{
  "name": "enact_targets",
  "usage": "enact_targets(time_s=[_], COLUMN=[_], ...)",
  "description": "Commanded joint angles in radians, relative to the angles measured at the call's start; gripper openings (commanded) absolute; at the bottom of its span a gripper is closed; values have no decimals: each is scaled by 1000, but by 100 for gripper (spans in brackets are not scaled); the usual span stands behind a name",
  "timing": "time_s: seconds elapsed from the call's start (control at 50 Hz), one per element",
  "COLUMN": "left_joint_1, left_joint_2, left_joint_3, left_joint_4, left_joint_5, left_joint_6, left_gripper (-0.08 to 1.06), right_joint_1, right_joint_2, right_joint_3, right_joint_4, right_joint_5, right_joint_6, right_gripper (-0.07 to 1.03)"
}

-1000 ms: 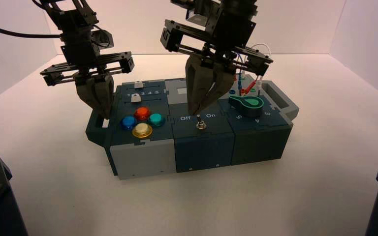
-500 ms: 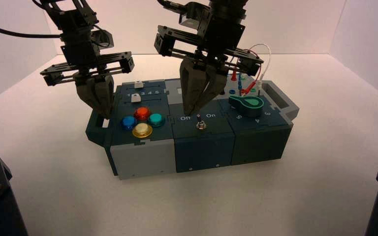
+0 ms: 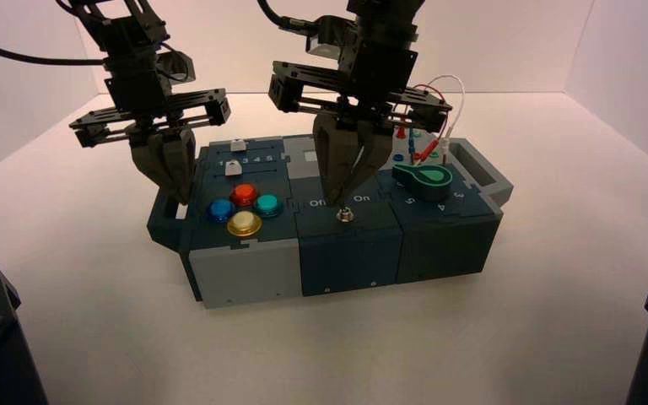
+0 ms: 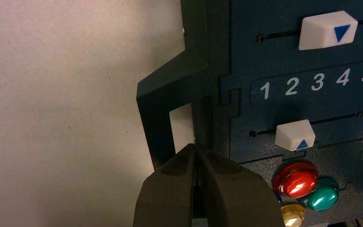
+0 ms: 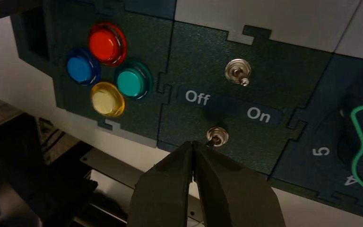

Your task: Flip the bottom switch on with the right gripper.

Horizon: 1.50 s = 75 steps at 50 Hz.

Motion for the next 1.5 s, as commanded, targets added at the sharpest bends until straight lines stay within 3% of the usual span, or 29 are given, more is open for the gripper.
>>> enact_targets(time_s=[0.02,0.42,0.8,1.5], left_joint_1=[-11,-9,-11,-12], left_joint_2=[71,72,75,78], left_joint_3=[8,5,2,-2], left_joint_4=[29,29,29,28], left_joint_5=[-18,-14,-11,-8], left_joint_6=[21,25,29,37], left_gripper=[-3,-3,-3,-3], right_joint_1=[8,6,2,-12], right_joint_2=[-12,-3,-3,-21], right_joint_3=[-25,-20,-28,2], right_joint_4=[-11,-46,-114,-140], right_joint_5=[2,3,18,17], right_joint_6=[12,23,61,64], right_gripper=[-2,-2,-2,-2])
